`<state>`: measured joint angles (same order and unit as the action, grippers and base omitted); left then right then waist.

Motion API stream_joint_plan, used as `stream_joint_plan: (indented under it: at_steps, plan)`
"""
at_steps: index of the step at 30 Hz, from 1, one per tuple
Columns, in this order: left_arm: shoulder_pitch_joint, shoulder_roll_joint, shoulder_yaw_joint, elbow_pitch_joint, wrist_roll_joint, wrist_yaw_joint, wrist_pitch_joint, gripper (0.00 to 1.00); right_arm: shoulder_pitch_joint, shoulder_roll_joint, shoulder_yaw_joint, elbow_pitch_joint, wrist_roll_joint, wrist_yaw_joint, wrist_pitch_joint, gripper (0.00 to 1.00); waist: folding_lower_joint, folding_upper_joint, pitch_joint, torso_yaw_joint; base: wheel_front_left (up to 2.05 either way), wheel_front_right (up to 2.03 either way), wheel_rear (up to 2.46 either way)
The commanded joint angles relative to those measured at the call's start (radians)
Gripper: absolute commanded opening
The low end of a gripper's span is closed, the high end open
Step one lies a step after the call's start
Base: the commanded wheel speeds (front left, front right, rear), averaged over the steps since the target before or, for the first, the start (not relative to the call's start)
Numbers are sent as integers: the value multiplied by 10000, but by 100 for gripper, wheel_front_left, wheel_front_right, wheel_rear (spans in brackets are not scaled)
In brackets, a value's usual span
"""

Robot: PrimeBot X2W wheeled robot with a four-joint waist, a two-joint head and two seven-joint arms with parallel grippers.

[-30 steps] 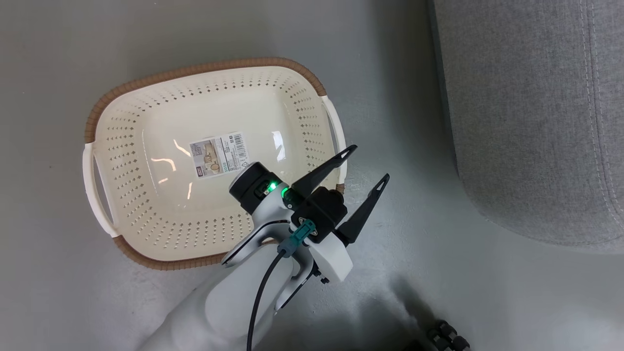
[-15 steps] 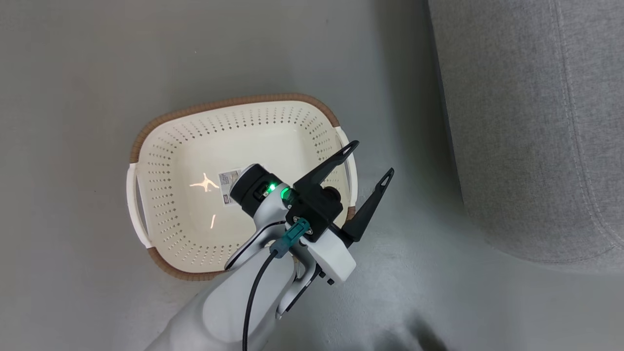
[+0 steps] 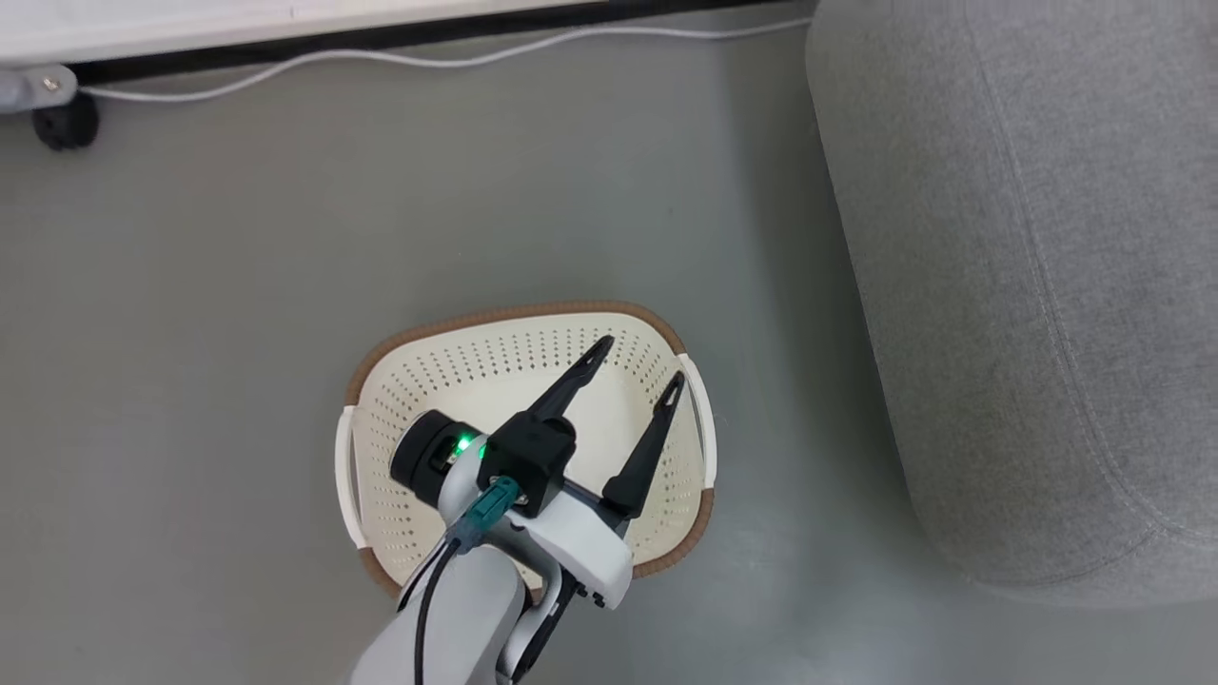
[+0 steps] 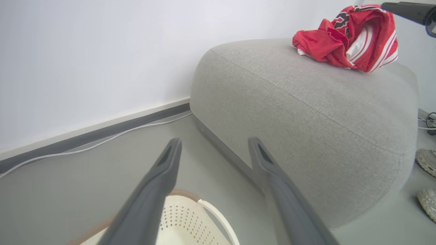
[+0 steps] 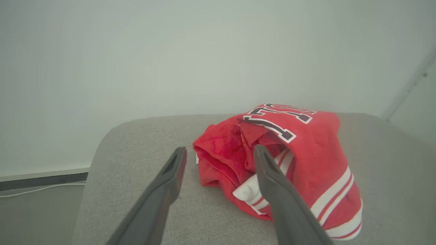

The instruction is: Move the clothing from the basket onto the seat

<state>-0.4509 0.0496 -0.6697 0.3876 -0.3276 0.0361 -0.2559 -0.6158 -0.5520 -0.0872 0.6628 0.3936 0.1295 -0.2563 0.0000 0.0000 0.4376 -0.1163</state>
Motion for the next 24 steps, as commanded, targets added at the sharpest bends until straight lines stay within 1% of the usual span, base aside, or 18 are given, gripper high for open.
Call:
stream_joint_plan:
  at_steps: [1,7,8,14,19,24]
  plan:
    - [360,6,576,-315,86,45,-59,100,587,-153,181,-516,64,12,-55,100,0,0,-789,337,0,0,0]
    - [1299,7,1985,-537,345,77,-59,100,1477,637,441,-1693,-1,12,-55,100,0,0,-1704,805,0,0,0]
    - [1299,7,1985,-537,345,77,-59,100,1477,637,441,-1693,-1,12,-55,100,0,0,-1704,805,0,0,0]
    - [2119,10,3570,-806,674,39,-59,100,2142,1356,982,-2572,-133,12,-55,100,0,0,-2428,1251,0,0,0]
    - [2622,14,4714,-1039,986,-20,-59,100,2484,1865,1540,-2882,-37,12,-55,100,0,0,-2878,1490,0,0,0]
    - [3015,12,5536,-1246,1295,-28,-59,100,2875,2353,2039,-2945,5,12,-55,100,0,0,-3222,1629,0,0,0]
